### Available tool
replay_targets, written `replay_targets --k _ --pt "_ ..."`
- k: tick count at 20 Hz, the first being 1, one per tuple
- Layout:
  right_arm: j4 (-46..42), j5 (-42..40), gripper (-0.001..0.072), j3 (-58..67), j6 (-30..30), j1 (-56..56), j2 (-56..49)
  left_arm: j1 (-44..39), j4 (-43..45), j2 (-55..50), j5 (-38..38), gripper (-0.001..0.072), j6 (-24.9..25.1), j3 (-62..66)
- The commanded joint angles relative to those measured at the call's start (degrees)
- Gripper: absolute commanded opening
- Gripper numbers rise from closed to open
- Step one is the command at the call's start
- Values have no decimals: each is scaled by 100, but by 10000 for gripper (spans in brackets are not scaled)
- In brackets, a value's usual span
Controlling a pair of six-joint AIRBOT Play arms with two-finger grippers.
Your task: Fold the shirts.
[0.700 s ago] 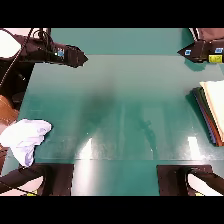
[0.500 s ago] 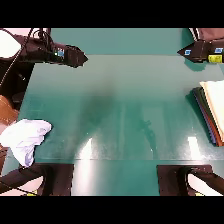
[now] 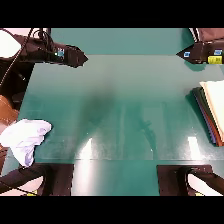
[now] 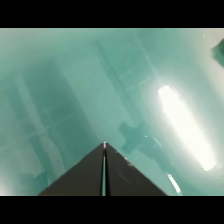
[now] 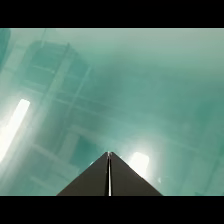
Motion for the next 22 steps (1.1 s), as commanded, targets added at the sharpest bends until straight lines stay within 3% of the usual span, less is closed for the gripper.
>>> replay_targets --k 1,2,4,8,11,16,17,18,19,22 --pt "2 81 19 4 2 4 -2 0 -101 4 420 27 -33 2" --pt "2 81 19 4 4 4 -2 61 -94 20 319 27 -37 44" --pt "4 122 19 4 4 4 -2 337 197 125 -592 27 -33 133" --pt "2 402 18 4 4 2 -2 1093 2068 813 -2194 27 -254 -398" --pt "0 422 19 4 4 2 -2 1757 2918 1493 -2710 29 -498 -1523" --pt "0 400 19 2 4 4 -4 2677 3080 2028 -2636 30 -485 -3554" --pt "0 402 19 2 4 4 -4 2741 3080 2028 -2494 163 -487 -3908" --pt "0 402 19 2 2 4 -4 2767 3080 2026 -2260 578 -503 -4271" --pt "0 398 18 2 2 4 -7 2767 3119 2028 -1961 720 -656 -4564" --pt "0 402 18 2 2 4 -7 2767 3305 2028 -1530 717 -1134 -5084"
